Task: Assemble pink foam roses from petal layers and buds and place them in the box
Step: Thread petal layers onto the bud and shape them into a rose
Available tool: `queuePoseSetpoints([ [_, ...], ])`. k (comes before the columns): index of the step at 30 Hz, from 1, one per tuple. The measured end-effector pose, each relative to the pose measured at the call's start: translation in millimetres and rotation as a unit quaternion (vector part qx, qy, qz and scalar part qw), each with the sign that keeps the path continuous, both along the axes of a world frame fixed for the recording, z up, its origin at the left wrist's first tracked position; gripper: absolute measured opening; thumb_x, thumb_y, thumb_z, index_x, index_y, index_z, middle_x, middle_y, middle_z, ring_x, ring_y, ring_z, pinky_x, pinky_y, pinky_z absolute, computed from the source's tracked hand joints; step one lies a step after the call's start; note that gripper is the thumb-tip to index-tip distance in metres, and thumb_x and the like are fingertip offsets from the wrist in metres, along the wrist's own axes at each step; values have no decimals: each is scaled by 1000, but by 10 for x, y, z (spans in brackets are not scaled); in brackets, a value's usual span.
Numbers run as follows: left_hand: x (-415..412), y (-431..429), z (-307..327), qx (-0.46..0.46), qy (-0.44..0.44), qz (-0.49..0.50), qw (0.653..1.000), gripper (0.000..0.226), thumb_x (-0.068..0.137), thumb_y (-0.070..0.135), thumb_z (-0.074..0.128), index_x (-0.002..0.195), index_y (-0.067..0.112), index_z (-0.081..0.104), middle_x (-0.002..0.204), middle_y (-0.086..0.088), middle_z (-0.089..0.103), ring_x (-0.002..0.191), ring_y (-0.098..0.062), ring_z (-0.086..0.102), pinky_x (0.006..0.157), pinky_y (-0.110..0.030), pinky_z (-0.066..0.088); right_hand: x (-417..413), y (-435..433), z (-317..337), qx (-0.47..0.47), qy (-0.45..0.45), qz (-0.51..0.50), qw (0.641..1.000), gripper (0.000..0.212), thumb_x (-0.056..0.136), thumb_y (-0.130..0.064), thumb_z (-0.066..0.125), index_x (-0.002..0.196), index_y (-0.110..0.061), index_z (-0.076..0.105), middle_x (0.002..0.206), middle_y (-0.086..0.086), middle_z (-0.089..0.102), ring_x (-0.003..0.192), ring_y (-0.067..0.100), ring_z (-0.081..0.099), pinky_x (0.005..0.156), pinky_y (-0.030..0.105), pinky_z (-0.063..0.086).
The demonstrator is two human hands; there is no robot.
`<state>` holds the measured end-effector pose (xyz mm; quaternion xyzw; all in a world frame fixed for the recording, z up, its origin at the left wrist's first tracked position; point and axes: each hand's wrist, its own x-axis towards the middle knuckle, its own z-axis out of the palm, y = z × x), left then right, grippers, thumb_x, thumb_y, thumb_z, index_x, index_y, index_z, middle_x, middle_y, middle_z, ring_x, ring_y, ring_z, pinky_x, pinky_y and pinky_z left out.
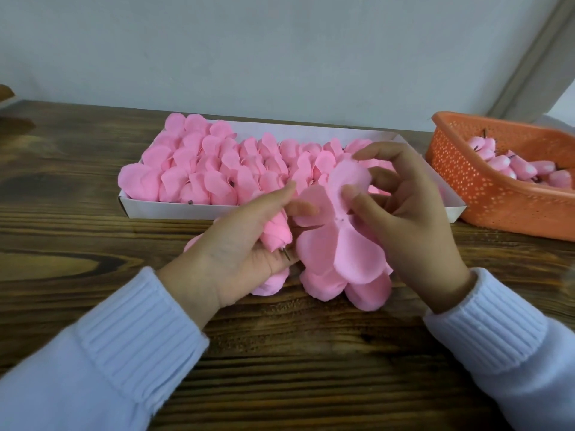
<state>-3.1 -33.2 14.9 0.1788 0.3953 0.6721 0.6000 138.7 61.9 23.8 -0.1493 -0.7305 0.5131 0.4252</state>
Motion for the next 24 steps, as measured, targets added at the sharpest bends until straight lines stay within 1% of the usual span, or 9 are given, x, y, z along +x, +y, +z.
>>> queuePoseSetpoints([
  [3,23,4,-38,22,130,46,990,30,77,36,61,65,13,76,80,-5,75,72,-11,70,68,-25,56,5,31,-20,-24,-35,-26,999,33,85,-5,67,104,-28,53,77,-1,68,55,8,62,50,20,49],
  [6,44,-5,-76,28,264,123,956,26,75,44,64,67,24,77,77,3,74,78,-13,69,79,-42,55,15,92,-31,-104,-73,-19,992,47,70,-21,82,108,-25,55,86,6,68,73,17,66,60,31,54],
  [8,55,-17,-85,29,325,162,931,24,78,48,65,68,29,76,75,4,74,79,-17,69,79,-48,54,12,126,-20,-174,-80,40,981,62,58,-23,84,112,-19,55,86,5,70,76,18,67,64,31,54],
  [11,64,-40,-78,75,409,182,891,28,84,45,57,73,26,76,76,1,74,76,-16,70,72,-29,54,17,120,-6,-184,-118,108,970,61,57,-13,83,113,-10,58,84,5,71,76,17,68,66,29,55],
  [13,72,-61,-53,112,453,165,869,30,89,44,56,76,24,74,79,7,74,78,-5,69,71,-14,50,27,98,-1,-129,-156,108,973,43,63,-10,85,101,-10,66,86,8,70,79,20,68,70,32,57],
  [15,107,-89,-35,131,480,151,854,30,87,40,52,78,21,73,80,10,74,80,1,68,71,-9,47,39,73,9,-98,-164,100,977,17,66,-14,79,79,-19,69,76,4,69,72,17,67,62,27,55],
  [17,119,-101,-32,139,496,145,845,30,87,37,50,79,19,73,82,9,74,83,1,67,74,-9,46,41,57,11,-97,-156,102,978,12,68,-16,76,67,-22,66,69,1,66,66,15,64,56,24,50],
  [21,86,-39,-16,122,500,158,843,39,91,42,43,83,15,70,85,8,72,93,2,63,90,-18,45,45,66,-18,-102,-144,48,983,12,72,-18,77,73,-21,65,72,1,65,69,17,63,59,28,50],
  [24,75,-14,-46,123,414,207,878,37,96,41,43,89,17,71,83,17,72,99,4,61,100,-30,41,46,63,-31,-100,-151,-24,983,16,76,-18,79,83,-16,65,78,3,68,71,15,66,60,26,51],
])
